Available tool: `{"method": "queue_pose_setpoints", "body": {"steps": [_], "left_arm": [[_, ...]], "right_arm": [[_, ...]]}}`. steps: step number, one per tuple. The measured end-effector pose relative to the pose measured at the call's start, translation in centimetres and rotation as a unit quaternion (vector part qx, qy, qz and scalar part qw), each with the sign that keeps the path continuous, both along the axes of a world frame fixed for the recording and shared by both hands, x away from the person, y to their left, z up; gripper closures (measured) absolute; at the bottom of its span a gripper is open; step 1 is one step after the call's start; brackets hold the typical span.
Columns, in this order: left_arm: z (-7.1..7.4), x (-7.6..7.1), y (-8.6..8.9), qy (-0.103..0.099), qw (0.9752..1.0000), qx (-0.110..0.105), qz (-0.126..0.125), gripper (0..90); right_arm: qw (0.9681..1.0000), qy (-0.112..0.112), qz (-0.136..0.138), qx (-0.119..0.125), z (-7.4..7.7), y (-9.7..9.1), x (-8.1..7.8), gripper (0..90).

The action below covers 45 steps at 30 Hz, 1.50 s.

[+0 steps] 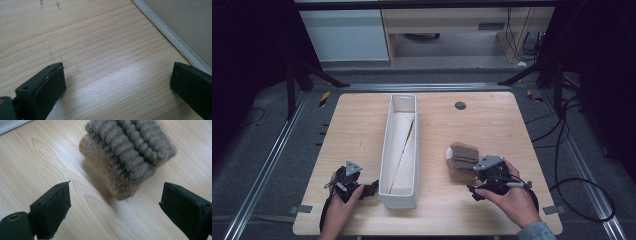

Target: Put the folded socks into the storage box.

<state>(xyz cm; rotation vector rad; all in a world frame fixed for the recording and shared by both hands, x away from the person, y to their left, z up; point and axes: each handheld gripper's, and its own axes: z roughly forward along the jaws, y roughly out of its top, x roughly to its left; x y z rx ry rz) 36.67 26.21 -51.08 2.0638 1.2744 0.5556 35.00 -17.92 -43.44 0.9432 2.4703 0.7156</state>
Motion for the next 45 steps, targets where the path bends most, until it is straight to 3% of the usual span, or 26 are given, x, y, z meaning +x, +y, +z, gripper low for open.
{"method": "queue_pose_setpoints", "body": {"steps": [10, 13, 21, 34, 41, 45], "left_arm": [[0.0, 0.0, 0.0, 0.000, 1.0000, 0.000, -0.002, 0.0], [0.0, 0.0, 0.0, 0.000, 1.0000, 0.000, -0.002, 0.0], [0.0, 0.0, 0.0, 0.000, 1.0000, 0.000, -0.002, 0.0], [0.0, 0.0, -0.1, 0.000, 1.0000, 0.000, -0.002, 0.0], [0.0, 0.0, -0.2, -0.001, 1.0000, 0.001, -0.004, 0.0], [0.0, 0.0, -0.2, 0.000, 1.0000, 0.001, -0.005, 0.0]], "right_arm": [[0.9985, 0.025, 0.042, -0.024, 2.6, 0.6, 1.7, 13.4], [0.9983, 0.028, 0.050, -0.012, 3.1, 0.9, 2.0, 12.3], [0.9965, 0.023, 0.080, -0.008, 3.8, 1.8, 3.0, 13.5], [0.9937, 0.036, 0.103, -0.024, 2.4, 2.8, 5.7, 13.9], [0.9930, 0.042, 0.108, -0.025, 1.7, 3.1, 6.5, 13.6], [0.9909, 0.048, 0.121, -0.034, 1.2, 3.6, 6.6, 13.7]]}}
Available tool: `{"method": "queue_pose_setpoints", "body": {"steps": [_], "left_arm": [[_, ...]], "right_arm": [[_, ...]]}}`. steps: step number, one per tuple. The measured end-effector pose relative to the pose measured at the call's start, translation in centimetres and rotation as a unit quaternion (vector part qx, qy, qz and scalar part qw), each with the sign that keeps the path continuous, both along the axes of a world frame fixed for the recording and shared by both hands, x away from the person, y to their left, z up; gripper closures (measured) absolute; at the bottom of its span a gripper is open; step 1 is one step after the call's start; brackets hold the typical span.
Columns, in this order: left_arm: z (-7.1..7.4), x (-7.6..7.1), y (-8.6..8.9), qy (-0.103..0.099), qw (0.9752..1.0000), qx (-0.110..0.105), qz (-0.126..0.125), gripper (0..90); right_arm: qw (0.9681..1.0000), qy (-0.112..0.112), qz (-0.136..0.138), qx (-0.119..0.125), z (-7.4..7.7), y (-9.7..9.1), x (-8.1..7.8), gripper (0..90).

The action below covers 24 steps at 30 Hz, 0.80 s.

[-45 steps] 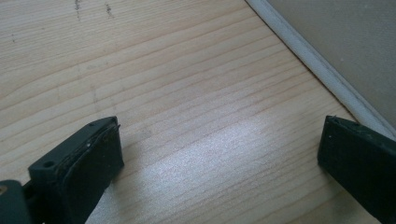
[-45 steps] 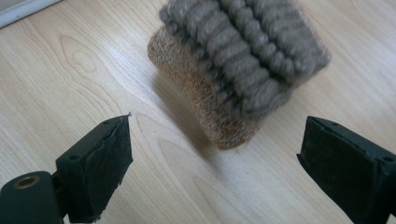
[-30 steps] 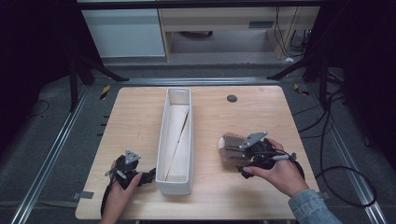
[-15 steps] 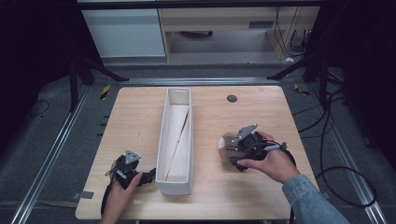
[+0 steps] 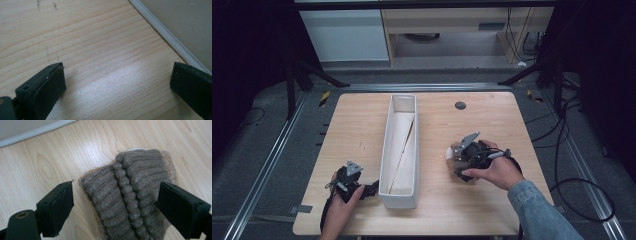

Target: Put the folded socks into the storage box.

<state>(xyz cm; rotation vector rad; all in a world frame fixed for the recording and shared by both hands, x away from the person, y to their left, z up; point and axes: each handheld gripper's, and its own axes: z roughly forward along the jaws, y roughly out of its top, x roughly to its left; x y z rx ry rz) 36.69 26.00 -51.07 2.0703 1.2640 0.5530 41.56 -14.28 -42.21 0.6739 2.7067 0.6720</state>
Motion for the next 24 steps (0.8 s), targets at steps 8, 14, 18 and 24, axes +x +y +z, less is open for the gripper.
{"method": "queue_pose_setpoints", "body": {"steps": [8, 14, 18, 24], "left_arm": [[0.0, 0.0, 0.0, -0.001, 1.0000, -0.001, 0.000, 0.0], [0.0, 0.0, -0.1, 0.000, 1.0000, -0.001, -0.001, 0.0], [0.0, 0.0, -0.1, 0.000, 1.0000, -0.001, -0.002, 0.0], [0.0, 0.0, -0.1, 0.000, 1.0000, -0.001, -0.002, 0.0]], "right_arm": [[1.0000, 0.002, 0.005, -0.006, -0.4, 0.2, 0.2, 12.8], [0.9998, 0.000, 0.009, -0.015, -1.2, 0.2, 0.1, 11.7], [0.9997, -0.006, 0.009, -0.024, -1.6, 0.0, 0.2, 11.7], [0.9992, -0.012, 0.010, -0.037, -2.0, 0.0, 0.3, 11.7]]}}
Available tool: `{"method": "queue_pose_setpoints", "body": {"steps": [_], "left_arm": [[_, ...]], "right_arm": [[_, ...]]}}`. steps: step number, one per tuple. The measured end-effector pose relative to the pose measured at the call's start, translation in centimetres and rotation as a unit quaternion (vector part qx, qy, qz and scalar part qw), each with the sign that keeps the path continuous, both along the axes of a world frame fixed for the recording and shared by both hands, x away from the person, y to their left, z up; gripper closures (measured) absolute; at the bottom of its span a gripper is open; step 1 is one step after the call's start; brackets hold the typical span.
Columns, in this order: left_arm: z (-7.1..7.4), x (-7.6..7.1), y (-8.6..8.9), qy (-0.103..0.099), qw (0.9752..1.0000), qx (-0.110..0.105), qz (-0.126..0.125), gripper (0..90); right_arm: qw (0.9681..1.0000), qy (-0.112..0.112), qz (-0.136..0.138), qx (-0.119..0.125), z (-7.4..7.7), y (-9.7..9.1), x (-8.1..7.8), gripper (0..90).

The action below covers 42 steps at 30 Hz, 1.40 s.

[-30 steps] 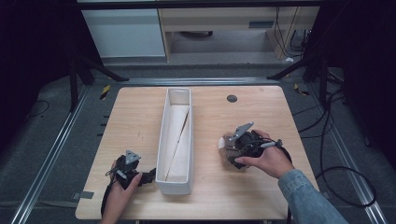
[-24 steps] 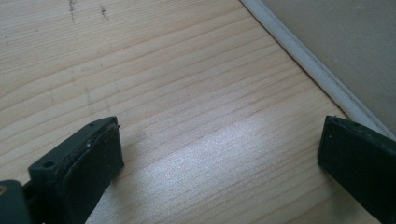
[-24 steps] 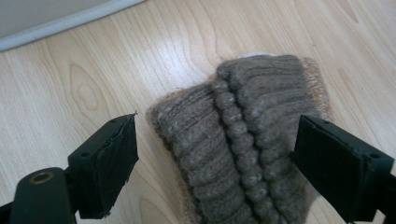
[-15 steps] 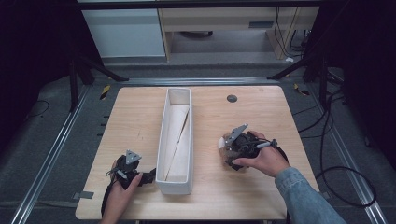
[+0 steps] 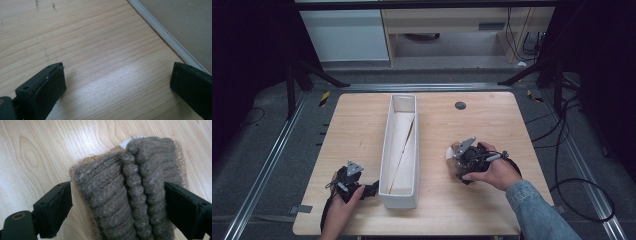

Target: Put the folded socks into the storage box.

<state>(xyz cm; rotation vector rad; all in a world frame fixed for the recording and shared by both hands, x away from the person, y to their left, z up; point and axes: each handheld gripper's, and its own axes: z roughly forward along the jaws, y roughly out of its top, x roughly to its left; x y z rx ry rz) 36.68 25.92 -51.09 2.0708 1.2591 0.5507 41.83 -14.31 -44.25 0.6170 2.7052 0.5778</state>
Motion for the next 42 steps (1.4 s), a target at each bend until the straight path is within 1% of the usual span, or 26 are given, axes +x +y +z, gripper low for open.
{"method": "queue_pose_setpoints", "body": {"steps": [4, 7, 10, 12, 13, 14, 15, 20, 22, 25, 29, 42], "left_arm": [[0.0, 0.0, 0.0, 0.000, 1.0000, 0.000, 0.000, 0.0], [0.0, 0.0, 0.0, 0.000, 1.0000, 0.000, 0.000, 0.0], [0.0, 0.0, 0.0, 0.000, 1.0000, 0.000, 0.000, 0.0], [0.0, 0.0, 0.0, 0.000, 1.0000, 0.000, 0.000, 0.0], [0.0, 0.0, 0.0, 0.000, 1.0000, 0.000, 0.000, 0.0], [0.0, 0.0, 0.0, 0.000, 1.0000, 0.000, 0.000, 0.0], [0.0, 0.0, 0.0, 0.000, 1.0000, 0.000, 0.000, 0.0], [0.0, 0.0, 0.0, 0.000, 1.0000, 0.000, 0.000, 0.0], [0.0, 0.0, 0.0, 0.000, 1.0000, 0.000, 0.000, 0.0], [0.0, 0.0, 0.0, 0.000, 1.0000, 0.000, 0.000, 0.0], [0.0, 0.0, 0.0, 0.000, 1.0000, 0.000, 0.000, 0.0], [0.0, 0.0, 0.0, 0.000, 1.0000, 0.000, 0.000, 0.0]], "right_arm": [[0.9999, -0.008, 0.003, -0.010, -0.3, 0.0, 0.0, 12.8], [0.9998, -0.018, 0.004, -0.012, -0.4, -0.1, -0.1, 16.0], [0.9997, -0.021, 0.004, -0.010, -0.3, -0.3, -0.1, 22.5], [0.9997, -0.023, 0.004, -0.008, -0.1, -0.4, -0.2, 28.5], [0.9997, -0.023, 0.004, -0.008, -0.1, -0.4, -0.2, 28.5], [0.9996, -0.025, 0.005, -0.008, 0.0, -0.5, -0.2, 31.3], [0.9997, -0.023, 0.006, -0.008, 0.3, -0.7, -0.1, 36.4], [0.9998, -0.019, -0.001, 0.000, 0.7, -0.8, -0.2, 43.8], [0.9998, -0.018, 0.000, 0.000, 1.0, -0.8, -0.2, 45.5], [0.9999, -0.010, -0.004, 0.002, 1.3, -0.8, -0.2, 47.6], [0.9999, -0.005, -0.006, 0.013, 1.9, -0.9, -0.1, 49.4], [0.9997, -0.001, -0.003, 0.023, 3.3, -0.5, -0.6, 50.2]]}}
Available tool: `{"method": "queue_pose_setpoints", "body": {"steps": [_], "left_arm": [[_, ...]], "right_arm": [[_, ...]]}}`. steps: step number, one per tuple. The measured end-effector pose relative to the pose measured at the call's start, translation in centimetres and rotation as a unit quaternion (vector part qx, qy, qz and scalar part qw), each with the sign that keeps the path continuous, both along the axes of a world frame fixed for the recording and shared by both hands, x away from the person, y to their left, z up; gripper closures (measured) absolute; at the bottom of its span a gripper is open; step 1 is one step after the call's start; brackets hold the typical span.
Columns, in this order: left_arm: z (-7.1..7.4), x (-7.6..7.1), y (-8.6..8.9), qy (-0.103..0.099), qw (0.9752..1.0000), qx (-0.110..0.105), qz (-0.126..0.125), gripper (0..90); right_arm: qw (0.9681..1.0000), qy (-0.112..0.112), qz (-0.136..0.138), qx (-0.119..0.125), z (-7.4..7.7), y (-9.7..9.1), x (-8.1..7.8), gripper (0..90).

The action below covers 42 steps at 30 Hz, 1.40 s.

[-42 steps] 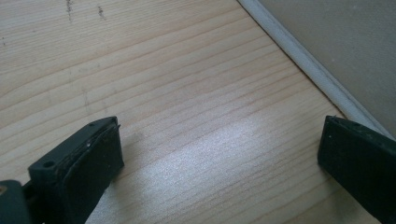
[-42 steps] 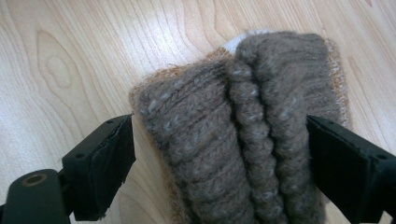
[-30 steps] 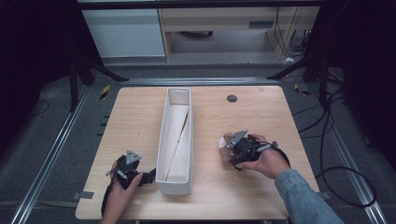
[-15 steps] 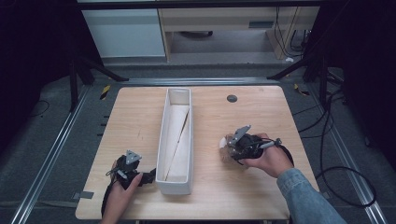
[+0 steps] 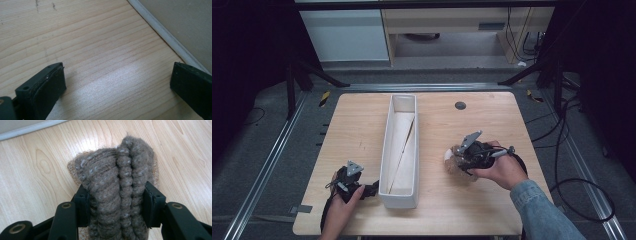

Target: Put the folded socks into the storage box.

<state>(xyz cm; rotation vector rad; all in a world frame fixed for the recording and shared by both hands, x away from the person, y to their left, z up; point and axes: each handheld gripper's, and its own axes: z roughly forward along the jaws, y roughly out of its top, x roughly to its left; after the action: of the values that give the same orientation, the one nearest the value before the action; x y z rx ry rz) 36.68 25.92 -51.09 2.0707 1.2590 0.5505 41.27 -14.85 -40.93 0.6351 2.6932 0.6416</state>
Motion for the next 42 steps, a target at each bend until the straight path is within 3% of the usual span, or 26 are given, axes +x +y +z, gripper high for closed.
{"method": "queue_pose_setpoints", "body": {"steps": [6, 27, 33, 42], "left_arm": [[0.0, 0.0, 0.0, 0.000, 1.0000, 0.000, 0.000, 0.0], [0.0, 0.0, 0.0, 0.000, 1.0000, 0.000, 0.000, 0.0], [0.0, 0.0, 0.0, 0.000, 1.0000, 0.000, 0.000, 0.0], [0.0, 0.0, 0.0, -0.001, 1.0000, -0.001, 0.001, 0.0]], "right_arm": [[0.9999, 0.003, 0.001, 0.011, 0.9, 0.1, -0.1, 50.2], [0.9999, 0.003, 0.009, 0.007, 2.8, 0.4, -0.3, 50.3], [0.9999, 0.001, 0.011, 0.007, 3.4, 1.3, -0.7, 50.3], [0.9996, -0.006, 0.021, 0.016, 5.7, 2.9, -0.8, 50.3]]}}
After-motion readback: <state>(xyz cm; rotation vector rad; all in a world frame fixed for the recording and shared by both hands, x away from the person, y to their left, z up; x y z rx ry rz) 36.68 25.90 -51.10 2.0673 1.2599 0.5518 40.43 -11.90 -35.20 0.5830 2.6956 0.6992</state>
